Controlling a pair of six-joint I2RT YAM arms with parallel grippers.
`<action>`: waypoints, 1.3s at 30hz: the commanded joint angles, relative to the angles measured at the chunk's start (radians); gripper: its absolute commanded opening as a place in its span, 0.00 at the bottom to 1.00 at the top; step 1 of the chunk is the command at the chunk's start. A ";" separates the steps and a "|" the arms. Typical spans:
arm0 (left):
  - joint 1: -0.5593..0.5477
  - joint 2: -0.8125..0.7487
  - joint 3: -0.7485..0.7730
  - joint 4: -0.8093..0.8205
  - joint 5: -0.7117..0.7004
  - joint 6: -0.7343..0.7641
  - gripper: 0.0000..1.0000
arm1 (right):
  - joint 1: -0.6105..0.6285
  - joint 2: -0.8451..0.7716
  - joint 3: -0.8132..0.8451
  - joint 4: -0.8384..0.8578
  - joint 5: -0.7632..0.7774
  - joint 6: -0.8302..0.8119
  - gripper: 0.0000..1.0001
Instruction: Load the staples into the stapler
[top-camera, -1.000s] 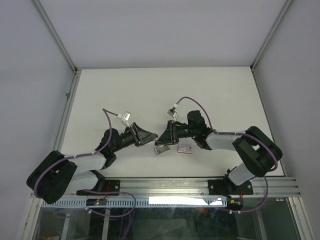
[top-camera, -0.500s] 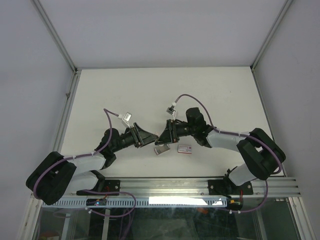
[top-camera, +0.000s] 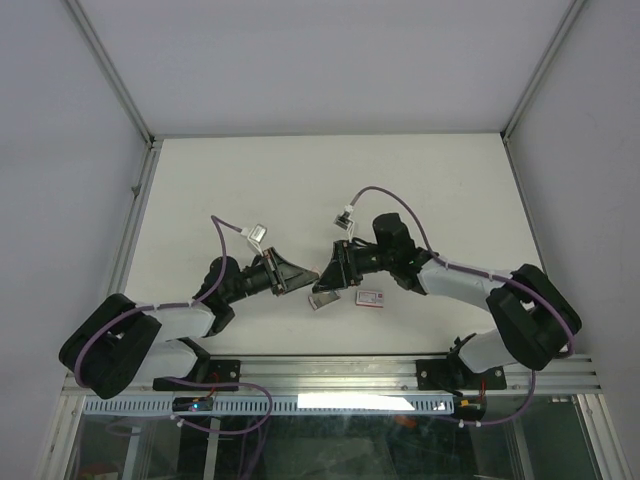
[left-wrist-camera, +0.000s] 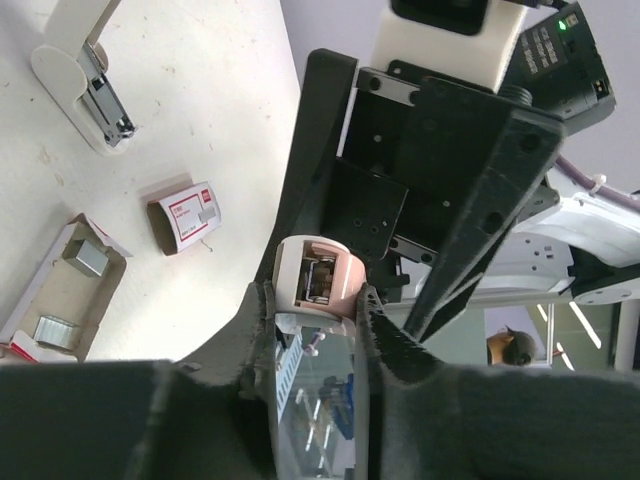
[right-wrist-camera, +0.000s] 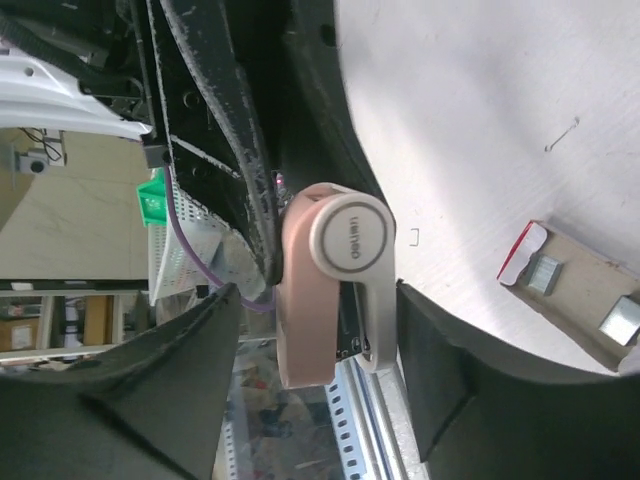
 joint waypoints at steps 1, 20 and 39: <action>0.000 0.013 -0.012 0.167 -0.029 -0.036 0.00 | -0.004 -0.077 0.026 0.030 0.048 -0.009 0.71; -0.002 -0.187 -0.059 0.202 -0.309 -0.059 0.00 | 0.075 -0.175 -0.276 0.713 0.509 0.453 0.85; -0.002 -0.252 -0.065 0.156 -0.301 -0.052 0.00 | 0.149 -0.040 -0.142 0.780 0.543 0.488 0.53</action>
